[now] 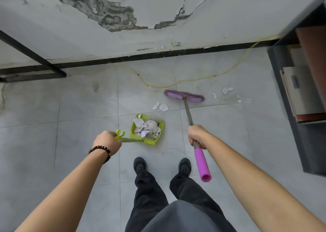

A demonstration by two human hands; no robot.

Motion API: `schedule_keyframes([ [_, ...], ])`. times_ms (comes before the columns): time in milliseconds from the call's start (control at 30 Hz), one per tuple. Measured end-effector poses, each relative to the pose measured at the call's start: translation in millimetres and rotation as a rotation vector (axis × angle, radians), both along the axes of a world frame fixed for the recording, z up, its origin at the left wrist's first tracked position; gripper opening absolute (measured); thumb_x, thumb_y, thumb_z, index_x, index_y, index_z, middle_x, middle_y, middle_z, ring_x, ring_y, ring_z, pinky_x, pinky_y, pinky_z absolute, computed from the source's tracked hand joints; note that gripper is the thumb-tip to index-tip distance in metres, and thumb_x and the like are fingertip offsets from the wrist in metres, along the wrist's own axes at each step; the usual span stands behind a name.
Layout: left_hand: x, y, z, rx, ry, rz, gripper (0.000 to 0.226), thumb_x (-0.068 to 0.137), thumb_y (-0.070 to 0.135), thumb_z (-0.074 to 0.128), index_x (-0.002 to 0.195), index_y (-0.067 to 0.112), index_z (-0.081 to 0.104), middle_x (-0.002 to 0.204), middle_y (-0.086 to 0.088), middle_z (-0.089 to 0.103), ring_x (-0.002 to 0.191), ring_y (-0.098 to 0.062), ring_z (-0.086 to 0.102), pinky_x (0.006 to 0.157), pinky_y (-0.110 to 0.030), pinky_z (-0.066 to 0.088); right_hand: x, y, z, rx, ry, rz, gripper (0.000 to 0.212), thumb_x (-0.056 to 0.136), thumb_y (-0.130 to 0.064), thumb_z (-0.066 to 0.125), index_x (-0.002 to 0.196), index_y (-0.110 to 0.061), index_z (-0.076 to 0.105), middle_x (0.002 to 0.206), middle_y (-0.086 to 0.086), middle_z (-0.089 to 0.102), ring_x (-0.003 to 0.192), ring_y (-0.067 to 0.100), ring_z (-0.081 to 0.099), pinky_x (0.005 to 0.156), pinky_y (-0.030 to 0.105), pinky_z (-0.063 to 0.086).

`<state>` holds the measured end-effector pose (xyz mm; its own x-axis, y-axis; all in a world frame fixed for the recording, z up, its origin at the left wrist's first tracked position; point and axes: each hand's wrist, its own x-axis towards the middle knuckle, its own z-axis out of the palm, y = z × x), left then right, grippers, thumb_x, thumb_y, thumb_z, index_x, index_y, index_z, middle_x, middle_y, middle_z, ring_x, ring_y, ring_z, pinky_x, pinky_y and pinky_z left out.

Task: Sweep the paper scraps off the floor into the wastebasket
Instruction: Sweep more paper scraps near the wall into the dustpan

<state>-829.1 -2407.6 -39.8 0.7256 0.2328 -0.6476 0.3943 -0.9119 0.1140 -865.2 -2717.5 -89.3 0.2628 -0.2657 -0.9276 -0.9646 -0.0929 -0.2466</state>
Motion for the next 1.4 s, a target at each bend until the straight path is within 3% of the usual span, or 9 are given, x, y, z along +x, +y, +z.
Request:
schedule_keyframes([
  [133,20,10,-1,-0.013,0.027,-0.050,0.016,0.085,0.011,0.053,0.087,0.011,0.069,0.069,-0.005,0.061,0.056,-0.020,0.052,0.046,-0.021,0.037,-23,43,6,-0.017,0.038,0.160,0.043,0.080,-0.001,0.027,0.116,0.000,0.051,0.059,0.014,0.051,0.041,0.020,0.046,0.046,0.024,0.039],
  [267,34,39,3,-0.050,0.064,-0.061,0.019,0.085,0.008,0.052,0.089,0.007,0.070,0.071,-0.007,0.062,0.056,-0.022,0.053,0.047,-0.022,0.038,-56,71,35,0.022,0.129,0.246,0.041,0.084,-0.004,0.026,0.118,-0.011,0.048,0.062,0.011,0.050,0.037,0.014,0.041,0.042,0.023,0.039],
  [433,55,72,14,-0.080,0.090,-0.103,0.018,0.083,0.010,0.053,0.088,0.004,0.069,0.069,-0.006,0.059,0.057,-0.025,0.051,0.050,-0.022,0.040,-40,47,81,0.264,0.193,-0.109,0.019,0.103,-0.018,0.037,0.114,-0.033,0.043,0.043,-0.006,0.028,0.027,0.001,0.024,0.026,0.010,0.019],
  [500,68,79,22,-0.066,0.096,-0.167,0.019,0.082,0.012,0.053,0.089,0.006,0.069,0.073,-0.007,0.063,0.061,-0.025,0.054,0.052,-0.022,0.042,-34,41,103,0.307,0.181,-0.259,0.009,0.104,-0.023,0.040,0.103,-0.027,0.048,0.044,-0.006,0.029,0.027,0.000,0.025,0.024,0.009,0.019],
  [600,81,86,25,-0.053,0.113,-0.243,0.022,0.082,0.015,0.053,0.094,0.010,0.070,0.081,-0.007,0.067,0.063,-0.023,0.058,0.052,-0.023,0.044,-21,52,115,0.322,0.144,-0.384,0.013,0.104,-0.027,0.042,0.092,-0.022,0.044,0.044,-0.006,0.031,0.027,0.001,0.026,0.023,0.010,0.019],
  [833,65,91,20,-0.043,0.165,-0.278,0.006,0.079,0.012,0.050,0.077,0.010,0.056,0.069,-0.004,0.057,0.053,-0.017,0.049,0.046,-0.023,0.038,16,141,62,0.194,0.082,-0.212,0.022,0.102,-0.017,0.033,0.082,-0.016,0.043,0.044,-0.004,0.031,0.024,0.003,0.025,0.026,0.011,0.021],
  [1033,49,115,13,-0.057,0.248,-0.243,0.020,0.081,0.015,0.049,0.091,0.012,0.066,0.079,-0.005,0.065,0.064,-0.023,0.059,0.053,-0.024,0.046,-5,206,47,0.190,0.187,-0.018,0.018,0.095,-0.009,0.031,0.086,-0.009,0.046,0.052,0.003,0.039,0.034,0.009,0.030,0.032,0.016,0.028],
  [1267,52,126,16,-0.075,0.353,-0.286,0.026,0.083,0.009,0.067,0.109,0.008,0.064,0.092,-0.009,0.071,0.072,-0.026,0.058,0.067,-0.031,0.054,-22,174,89,0.430,0.301,-0.236,0.031,0.103,-0.025,0.042,0.073,-0.019,0.042,0.043,-0.007,0.027,0.027,0.003,0.025,0.027,0.012,0.020],
  [1400,57,111,28,-0.153,0.246,-0.257,0.006,0.086,0.012,0.051,0.085,0.007,0.053,0.072,-0.006,0.057,0.053,-0.020,0.046,0.047,-0.023,0.040,-21,136,103,0.441,0.304,-0.342,0.033,0.101,-0.030,0.049,0.073,-0.014,0.043,0.048,-0.007,0.031,0.028,0.002,0.028,0.024,0.013,0.024],
])
